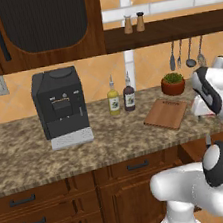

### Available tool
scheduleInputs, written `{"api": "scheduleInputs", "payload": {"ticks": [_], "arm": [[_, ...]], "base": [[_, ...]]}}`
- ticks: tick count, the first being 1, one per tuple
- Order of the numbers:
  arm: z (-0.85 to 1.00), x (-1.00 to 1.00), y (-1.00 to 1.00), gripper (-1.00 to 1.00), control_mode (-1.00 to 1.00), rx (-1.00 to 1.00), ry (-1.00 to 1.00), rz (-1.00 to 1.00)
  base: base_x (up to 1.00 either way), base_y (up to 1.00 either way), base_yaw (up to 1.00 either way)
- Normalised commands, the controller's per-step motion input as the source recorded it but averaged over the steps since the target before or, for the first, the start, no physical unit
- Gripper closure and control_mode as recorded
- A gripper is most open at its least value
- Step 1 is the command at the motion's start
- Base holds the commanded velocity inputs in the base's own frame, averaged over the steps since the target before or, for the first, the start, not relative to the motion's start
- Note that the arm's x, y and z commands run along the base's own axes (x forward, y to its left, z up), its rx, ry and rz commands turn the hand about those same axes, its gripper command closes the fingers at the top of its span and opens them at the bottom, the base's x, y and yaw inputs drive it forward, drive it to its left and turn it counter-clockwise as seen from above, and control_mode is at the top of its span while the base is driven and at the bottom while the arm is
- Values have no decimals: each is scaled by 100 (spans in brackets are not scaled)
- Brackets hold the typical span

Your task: Pick up the knife from the drawer and place it on the cutting board. Then place the meat from the plate to the cutting board.

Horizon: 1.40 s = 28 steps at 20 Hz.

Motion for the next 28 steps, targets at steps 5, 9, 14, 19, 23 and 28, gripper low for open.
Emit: {"api": "scheduleInputs", "payload": {"ticks": [5,9,14,19,23,28], "arm": [[-65,0,-65,-100,-100,1,18,0],[-53,0,-43,-100,-100,1,19,0],[-51,6,-33,-100,-100,2,18,0],[-31,6,-7,-100,-100,5,3,0],[0,0,0,-100,-100,5,0,0],[-35,2,-2,-100,-100,0,2,0]], "base": [[0,0,0],[0,0,0],[0,0,0],[0,0,0],[0,0,0],[0,0,0]]}}
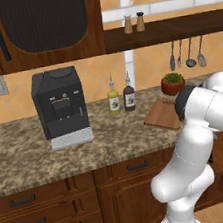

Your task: Pick up the knife from the drawer and place it on the cutting board. Then place the meat from the plate to the cutting board.

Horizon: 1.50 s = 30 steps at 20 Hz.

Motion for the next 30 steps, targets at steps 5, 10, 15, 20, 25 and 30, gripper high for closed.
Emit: {"api": "scheduleInputs", "payload": {"ticks": [5,10,15,20,25,30], "arm": [[-53,0,0,-100,-100,-1,4,2],[-49,0,0,-100,-100,0,3,6],[-42,0,0,-100,-100,0,0,8],[-40,0,0,-100,-100,5,0,8],[-32,-6,-2,-100,-100,7,0,9],[-19,-8,-6,-100,-100,7,0,9]], "base": [[0,0,0],[0,0,0],[0,0,0],[0,0,0],[0,0,0],[0,0,0]]}}
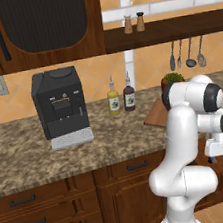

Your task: Pick up the knife from the drawer and place it on the cutting board. Then place the meat from the plate to the cutting board.

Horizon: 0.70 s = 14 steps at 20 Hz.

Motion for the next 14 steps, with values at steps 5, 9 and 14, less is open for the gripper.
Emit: {"api": "scheduleInputs", "payload": {"ticks": [5,9,14], "arm": [[-12,-18,-1,-100,-100,6,0,7],[-2,-39,0,-100,-100,2,0,4],[0,-44,0,-100,-100,0,0,1]], "base": [[0,0,0],[0,0,0],[0,0,0]]}}
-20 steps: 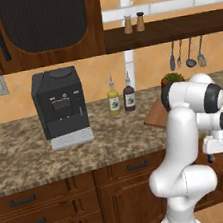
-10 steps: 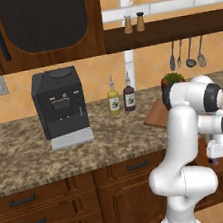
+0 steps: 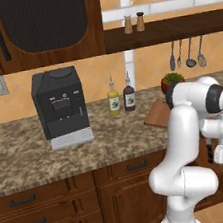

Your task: Pick up the knife from the drawer and place it on the cutting board. Then place the meat from the plate to the cutting board.

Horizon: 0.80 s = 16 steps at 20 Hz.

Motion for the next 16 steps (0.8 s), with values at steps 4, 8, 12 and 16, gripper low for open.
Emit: {"api": "scheduleInputs", "payload": {"ticks": [4,8,12,16], "arm": [[1,-41,0,-100,-100,-1,-1,0],[11,-44,3,-100,-100,-2,-4,0],[16,-47,4,-100,-100,-4,-4,0],[24,-37,6,-100,-100,-5,-5,0]], "base": [[0,0,0],[0,0,0],[0,0,0],[0,0,0]]}}
